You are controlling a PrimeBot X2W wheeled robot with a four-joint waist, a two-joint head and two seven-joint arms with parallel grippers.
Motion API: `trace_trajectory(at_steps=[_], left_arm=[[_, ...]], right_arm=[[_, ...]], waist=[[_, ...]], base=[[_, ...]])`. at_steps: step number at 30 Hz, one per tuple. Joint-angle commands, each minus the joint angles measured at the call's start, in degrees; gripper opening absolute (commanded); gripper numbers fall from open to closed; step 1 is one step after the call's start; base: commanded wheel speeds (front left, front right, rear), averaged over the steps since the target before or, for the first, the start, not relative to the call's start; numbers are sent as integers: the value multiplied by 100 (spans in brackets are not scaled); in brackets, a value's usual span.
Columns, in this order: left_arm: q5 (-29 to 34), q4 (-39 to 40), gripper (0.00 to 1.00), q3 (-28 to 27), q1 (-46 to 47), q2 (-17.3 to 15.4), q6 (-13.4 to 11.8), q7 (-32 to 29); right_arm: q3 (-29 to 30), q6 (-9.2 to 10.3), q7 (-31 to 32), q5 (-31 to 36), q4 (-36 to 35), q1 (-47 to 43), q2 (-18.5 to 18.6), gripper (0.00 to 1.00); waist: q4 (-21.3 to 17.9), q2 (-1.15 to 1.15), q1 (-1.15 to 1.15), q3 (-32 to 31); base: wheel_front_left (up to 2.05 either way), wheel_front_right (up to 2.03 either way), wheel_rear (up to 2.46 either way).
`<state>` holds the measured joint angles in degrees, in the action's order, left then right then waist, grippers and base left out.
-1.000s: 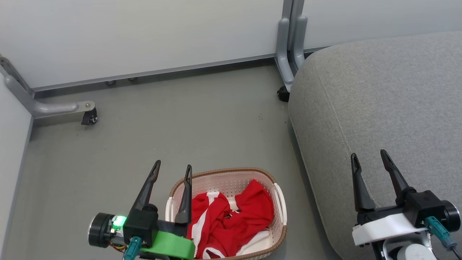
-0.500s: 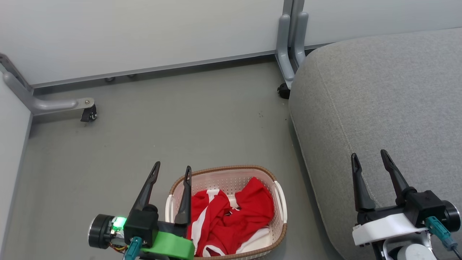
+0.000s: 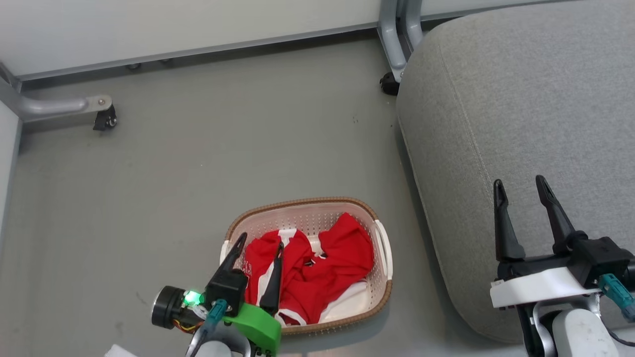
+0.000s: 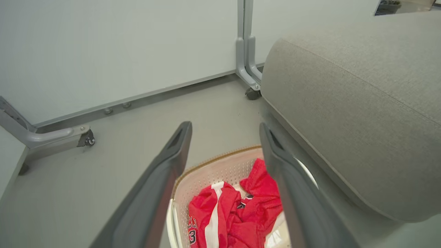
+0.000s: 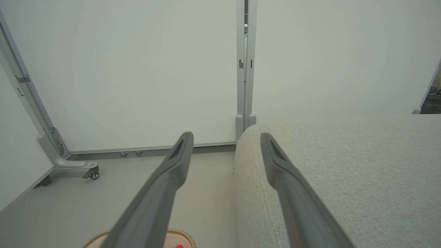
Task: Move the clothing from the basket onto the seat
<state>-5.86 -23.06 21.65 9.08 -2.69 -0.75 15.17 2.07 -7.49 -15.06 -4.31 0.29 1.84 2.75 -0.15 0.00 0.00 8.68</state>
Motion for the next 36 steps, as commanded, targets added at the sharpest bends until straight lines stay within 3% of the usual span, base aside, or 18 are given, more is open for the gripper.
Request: trace_trajectory(at_steps=[1,13,19,31,36], left_arm=[[-40,-275,100,83,267,-35,43,-1],[-245,-2600,100,1135,2108,-36,-115,-16],[-319,-3574,100,1503,3102,-37,-262,-329],[176,-4765,100,2304,4589,-54,-546,-1212],[179,-4920,100,2365,4888,-171,-473,-1339]], right_arm=[[-13,0,-19,-15,3,142,22,100],[-61,0,-19,-97,-238,920,20,100],[-121,0,-19,-182,-401,1324,19,100],[-311,0,-18,-525,-662,1824,15,100],[-378,0,-19,-697,-705,1928,13,100]], waist=[[-139,0,0,360],[-563,0,0,1726],[-802,0,0,2515],[-1273,0,0,3749],[-1441,0,0,4056]], base=[[0,0,0],[0,0,0],[0,0,0],[0,0,0],[0,0,0]])
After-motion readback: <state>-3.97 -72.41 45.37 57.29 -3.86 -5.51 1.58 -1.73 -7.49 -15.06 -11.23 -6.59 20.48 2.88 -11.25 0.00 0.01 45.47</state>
